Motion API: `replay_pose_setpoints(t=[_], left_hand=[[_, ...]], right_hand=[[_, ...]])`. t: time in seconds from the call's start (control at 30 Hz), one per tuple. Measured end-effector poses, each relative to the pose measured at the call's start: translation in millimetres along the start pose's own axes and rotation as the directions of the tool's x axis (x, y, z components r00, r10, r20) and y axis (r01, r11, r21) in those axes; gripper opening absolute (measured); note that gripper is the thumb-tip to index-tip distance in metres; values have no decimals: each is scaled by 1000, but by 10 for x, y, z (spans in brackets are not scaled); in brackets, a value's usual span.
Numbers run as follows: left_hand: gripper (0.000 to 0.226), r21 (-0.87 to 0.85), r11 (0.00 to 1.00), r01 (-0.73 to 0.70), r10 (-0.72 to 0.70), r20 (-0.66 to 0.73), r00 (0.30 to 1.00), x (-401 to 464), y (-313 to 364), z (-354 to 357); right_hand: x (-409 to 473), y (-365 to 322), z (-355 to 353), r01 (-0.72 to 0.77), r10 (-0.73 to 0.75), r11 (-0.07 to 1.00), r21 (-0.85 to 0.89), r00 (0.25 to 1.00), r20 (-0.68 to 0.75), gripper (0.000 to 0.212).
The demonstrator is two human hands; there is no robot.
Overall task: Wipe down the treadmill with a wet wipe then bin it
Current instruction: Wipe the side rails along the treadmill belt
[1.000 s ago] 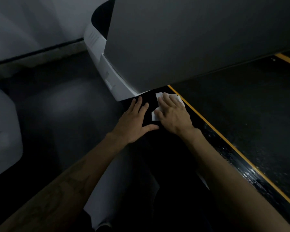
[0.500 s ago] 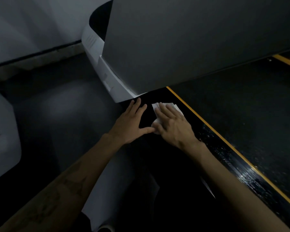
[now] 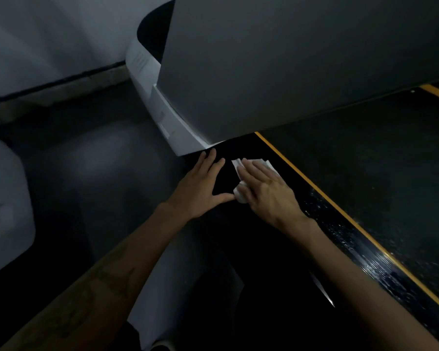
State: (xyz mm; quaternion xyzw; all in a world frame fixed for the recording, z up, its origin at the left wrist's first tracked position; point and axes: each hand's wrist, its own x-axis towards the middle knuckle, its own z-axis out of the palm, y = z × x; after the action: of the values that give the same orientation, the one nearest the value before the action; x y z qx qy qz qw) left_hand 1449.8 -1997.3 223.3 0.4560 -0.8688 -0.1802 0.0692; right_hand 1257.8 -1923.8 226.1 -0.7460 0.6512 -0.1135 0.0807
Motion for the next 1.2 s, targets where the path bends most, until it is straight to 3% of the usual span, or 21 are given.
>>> replay_pose_setpoints(t=[0.13,0.27,0.37,0.53,0.7,0.83,0.93,1.07,1.2], left_hand=[[96,-28,1000,13,-13,-2,1000,4,13,3],[92,-34,999,14,-14,9,1000,-6,10,-2],[92,-10,1000,3,-2,12,1000,-2,1,8],[94,-31,999,14,-14,12,1000,8,5,-1],[92,-2,1000,3,-3,21,1000,2,-17,-7],[96,24,1000,2,-2,15,1000,13,-24,10],[93,35,999,0,-1,7,1000,9,7,-2],[88,57,998,-15,15,-8,1000,0,-1,-2],[92,65,998,-13,13,2,1000,10,-16,3]], right_hand=[[259,-80,69,-50,46,997,-58,997,-70,51],[181,-188,78,124,-139,969,-212,989,-53,33],[18,-127,5,93,-119,982,-166,981,-153,40],[218,-135,73,36,-53,988,-152,992,-111,39],[43,-168,34,119,-136,984,-131,982,-128,44],[-62,-20,-40,103,-109,993,-56,985,-134,52],[126,-111,-9,98,-106,989,-108,991,-77,46],[78,-251,55,123,-131,989,-85,986,-105,60],[-175,-130,14,100,-105,994,-41,982,-156,49]])
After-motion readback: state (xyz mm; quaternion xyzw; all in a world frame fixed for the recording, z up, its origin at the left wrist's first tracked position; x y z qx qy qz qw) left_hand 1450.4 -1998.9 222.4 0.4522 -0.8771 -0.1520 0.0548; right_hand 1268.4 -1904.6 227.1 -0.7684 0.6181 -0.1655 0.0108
